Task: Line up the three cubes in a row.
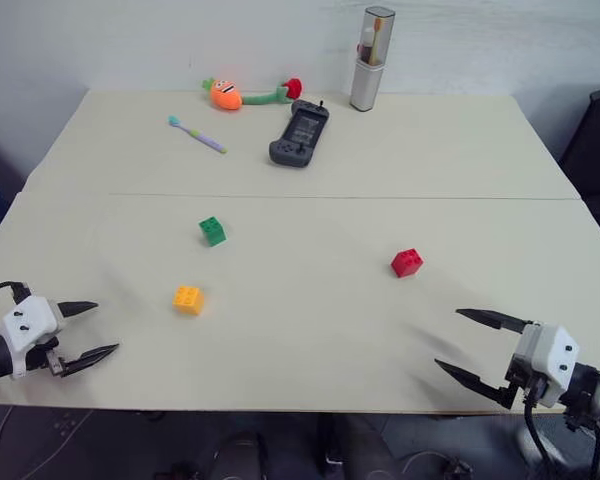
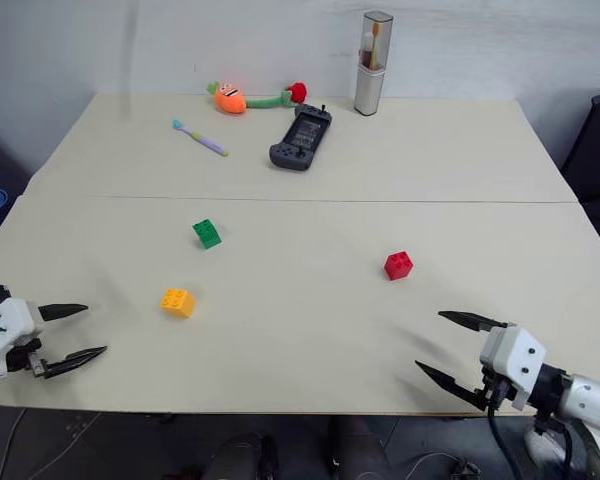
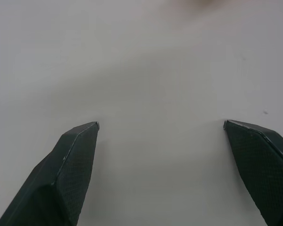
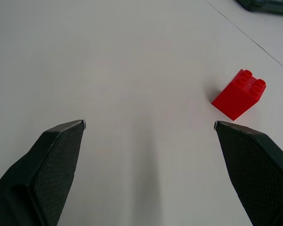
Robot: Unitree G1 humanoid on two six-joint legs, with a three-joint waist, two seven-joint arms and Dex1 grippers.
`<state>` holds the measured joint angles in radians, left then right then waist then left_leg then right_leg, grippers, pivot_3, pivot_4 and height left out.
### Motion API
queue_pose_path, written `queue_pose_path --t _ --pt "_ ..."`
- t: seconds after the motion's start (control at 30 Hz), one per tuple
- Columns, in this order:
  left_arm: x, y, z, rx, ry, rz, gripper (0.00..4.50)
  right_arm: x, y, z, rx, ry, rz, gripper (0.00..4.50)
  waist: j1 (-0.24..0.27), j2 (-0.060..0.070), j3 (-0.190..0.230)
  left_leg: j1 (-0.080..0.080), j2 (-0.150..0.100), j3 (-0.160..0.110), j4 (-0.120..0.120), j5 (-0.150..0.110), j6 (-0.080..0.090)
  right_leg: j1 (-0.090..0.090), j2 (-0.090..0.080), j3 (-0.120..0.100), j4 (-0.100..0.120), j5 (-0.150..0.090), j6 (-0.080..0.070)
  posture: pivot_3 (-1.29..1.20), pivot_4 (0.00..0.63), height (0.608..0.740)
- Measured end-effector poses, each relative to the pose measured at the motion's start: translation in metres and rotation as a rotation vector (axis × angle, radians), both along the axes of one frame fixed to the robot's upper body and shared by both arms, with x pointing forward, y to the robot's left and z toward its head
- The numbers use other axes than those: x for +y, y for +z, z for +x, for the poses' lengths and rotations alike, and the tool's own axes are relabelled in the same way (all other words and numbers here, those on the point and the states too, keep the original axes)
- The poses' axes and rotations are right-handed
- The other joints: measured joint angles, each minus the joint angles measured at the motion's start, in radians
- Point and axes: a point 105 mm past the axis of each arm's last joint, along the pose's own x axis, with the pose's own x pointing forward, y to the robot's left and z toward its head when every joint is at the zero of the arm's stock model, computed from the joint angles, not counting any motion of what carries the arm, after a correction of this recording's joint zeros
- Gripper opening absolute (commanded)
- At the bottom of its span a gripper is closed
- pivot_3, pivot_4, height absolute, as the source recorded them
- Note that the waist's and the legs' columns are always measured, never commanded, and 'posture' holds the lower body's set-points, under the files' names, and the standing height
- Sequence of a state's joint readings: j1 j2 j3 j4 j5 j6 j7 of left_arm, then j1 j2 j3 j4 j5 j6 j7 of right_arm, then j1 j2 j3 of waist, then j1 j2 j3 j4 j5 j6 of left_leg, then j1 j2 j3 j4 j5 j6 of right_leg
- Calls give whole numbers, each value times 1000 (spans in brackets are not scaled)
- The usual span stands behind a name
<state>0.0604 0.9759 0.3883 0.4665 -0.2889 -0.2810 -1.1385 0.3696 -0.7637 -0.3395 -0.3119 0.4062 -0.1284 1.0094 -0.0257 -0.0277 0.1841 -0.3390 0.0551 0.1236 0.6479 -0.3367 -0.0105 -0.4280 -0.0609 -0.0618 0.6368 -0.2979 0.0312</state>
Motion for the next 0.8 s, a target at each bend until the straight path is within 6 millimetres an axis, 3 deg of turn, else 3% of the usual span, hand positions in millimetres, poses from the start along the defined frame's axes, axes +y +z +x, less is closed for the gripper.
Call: queue_pose_path --t 0.17,0.23,0.37,0.4,0.5,0.63,0.8 --pt "-10 9 4 -15 0 -78 4471 3 8 7 -53 -99 128 4500 0 0 0 0 0 0 0 0 0 0 0 0 1 0 0 0 150 740" --pt "-21 24 11 -49 -26 -144 4471 -3 15 5 -77 -192 203 4500 1 0 0 0 0 -1 0 0 -1 0 0 0 1 0 0 0 150 740" --pt "-66 61 16 -76 -161 -277 4471 -28 12 -7 -110 -426 282 4500 17 -1 0 -1 0 -2 0 0 -2 1 -1 0 0 0 0 0 150 740" --pt "-81 64 12 -64 -217 -284 4471 -34 4 -13 -106 -505 304 4500 17 1 -1 0 0 -1 -1 0 -2 1 0 0 0 0 -1 0 150 740" --pt "-100 61 11 -53 -281 -305 4471 -33 -10 -17 -76 -571 324 4500 5 4 0 1 0 1 0 0 -2 1 0 2 2 0 -1 0 150 740" --pt "-113 59 16 -56 -329 -332 4471 -6 -9 6 -72 -547 382 4500 -20 2 0 2 0 3 0 3 -4 1 2 6 7 0 -1 0 150 740" --pt "-126 58 25 -65 -369 -332 4471 33 26 63 -113 -480 436 4500 -27 2 0 2 -1 2 0 6 -8 -3 3 6 8 0 -2 0 150 740"
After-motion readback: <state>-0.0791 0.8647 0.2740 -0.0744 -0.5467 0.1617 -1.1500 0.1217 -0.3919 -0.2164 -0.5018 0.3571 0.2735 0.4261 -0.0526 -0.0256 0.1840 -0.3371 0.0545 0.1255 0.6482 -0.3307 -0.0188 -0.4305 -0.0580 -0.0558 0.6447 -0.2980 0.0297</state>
